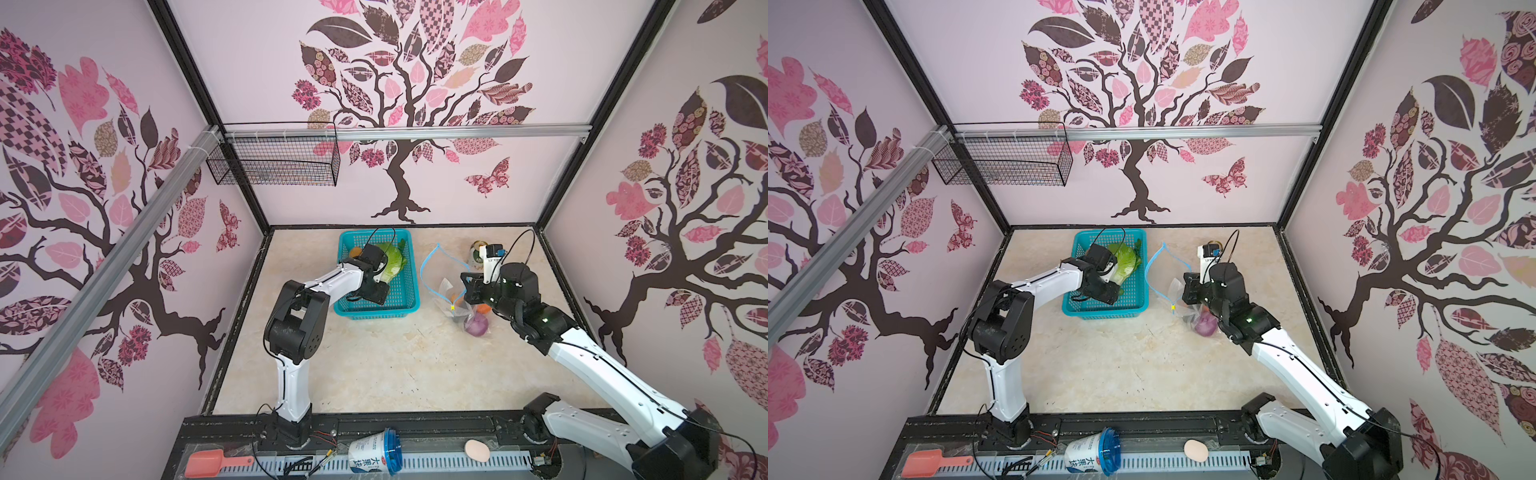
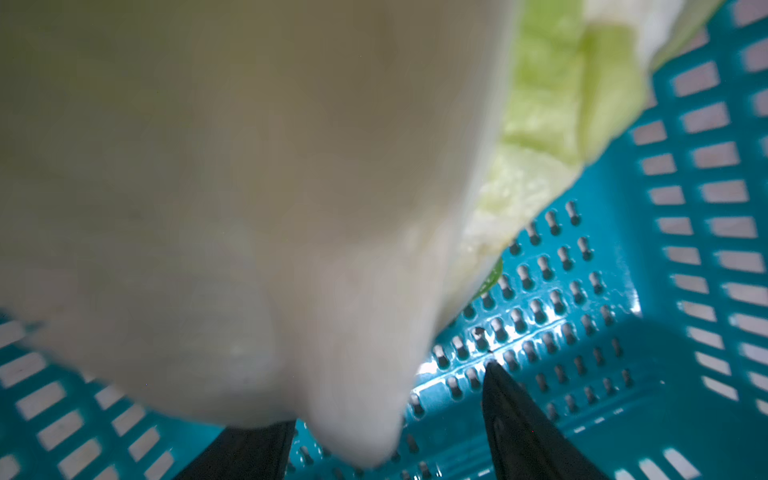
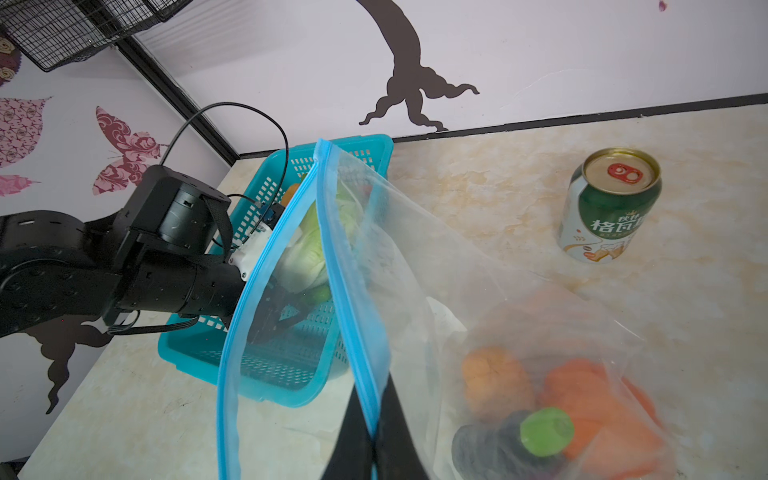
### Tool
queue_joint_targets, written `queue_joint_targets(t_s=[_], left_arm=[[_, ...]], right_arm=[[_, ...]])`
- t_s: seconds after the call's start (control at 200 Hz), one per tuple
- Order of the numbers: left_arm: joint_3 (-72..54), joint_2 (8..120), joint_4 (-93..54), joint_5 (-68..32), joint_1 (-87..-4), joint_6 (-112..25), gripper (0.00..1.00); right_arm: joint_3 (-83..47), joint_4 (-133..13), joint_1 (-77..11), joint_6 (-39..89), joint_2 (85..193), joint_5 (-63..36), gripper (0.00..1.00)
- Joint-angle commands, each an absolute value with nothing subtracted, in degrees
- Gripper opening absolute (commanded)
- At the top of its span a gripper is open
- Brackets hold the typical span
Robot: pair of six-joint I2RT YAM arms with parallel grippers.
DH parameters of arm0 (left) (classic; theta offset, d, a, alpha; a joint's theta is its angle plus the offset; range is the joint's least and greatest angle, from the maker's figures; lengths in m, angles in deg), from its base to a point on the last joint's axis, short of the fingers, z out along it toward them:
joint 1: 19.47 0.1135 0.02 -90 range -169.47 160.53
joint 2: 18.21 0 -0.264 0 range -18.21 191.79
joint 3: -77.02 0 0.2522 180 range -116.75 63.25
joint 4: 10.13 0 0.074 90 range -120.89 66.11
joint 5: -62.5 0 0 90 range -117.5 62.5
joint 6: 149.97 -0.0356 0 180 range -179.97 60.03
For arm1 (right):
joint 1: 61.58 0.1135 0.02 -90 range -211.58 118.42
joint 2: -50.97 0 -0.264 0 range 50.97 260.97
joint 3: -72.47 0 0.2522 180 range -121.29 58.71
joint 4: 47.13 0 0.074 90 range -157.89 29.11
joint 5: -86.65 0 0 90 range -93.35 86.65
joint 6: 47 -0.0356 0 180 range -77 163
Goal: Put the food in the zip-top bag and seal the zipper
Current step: 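Lower the left gripper into the basket beside the lettuce toward the green chili, then close the left gripper on the green chili pepper stem in the basket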
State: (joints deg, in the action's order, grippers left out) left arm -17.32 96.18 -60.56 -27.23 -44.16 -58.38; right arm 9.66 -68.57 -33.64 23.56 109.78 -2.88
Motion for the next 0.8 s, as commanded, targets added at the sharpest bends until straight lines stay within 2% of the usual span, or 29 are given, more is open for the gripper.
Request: queue_joint_targets(t_s=[0.0,0.23,0.39,0.795], left_arm=[[-18.25,97.90,-59.14,-26.18,-44.24,-59.30,0.72],[-16.88,97.10,-60.55,-24.08,-44.43,-58.24,0.67],[-17.17,95.24,-64.67,-17.86,-45.20,-54.18,0.56],[-16.91,89.77,-66.42,-21.96,-46.98,-52.82,0.65]], right_arm=[[9.67,-68.42,-33.94,24.02,109.70,-1.97,0.00],[9.84,-68.36,-33.96,24.15,109.30,-1.43,0.00],[9.82,-68.37,-33.91,24.12,109.27,-1.50,0.00],[9.49,-68.25,-33.92,24.13,109.76,-1.50,0.00]])
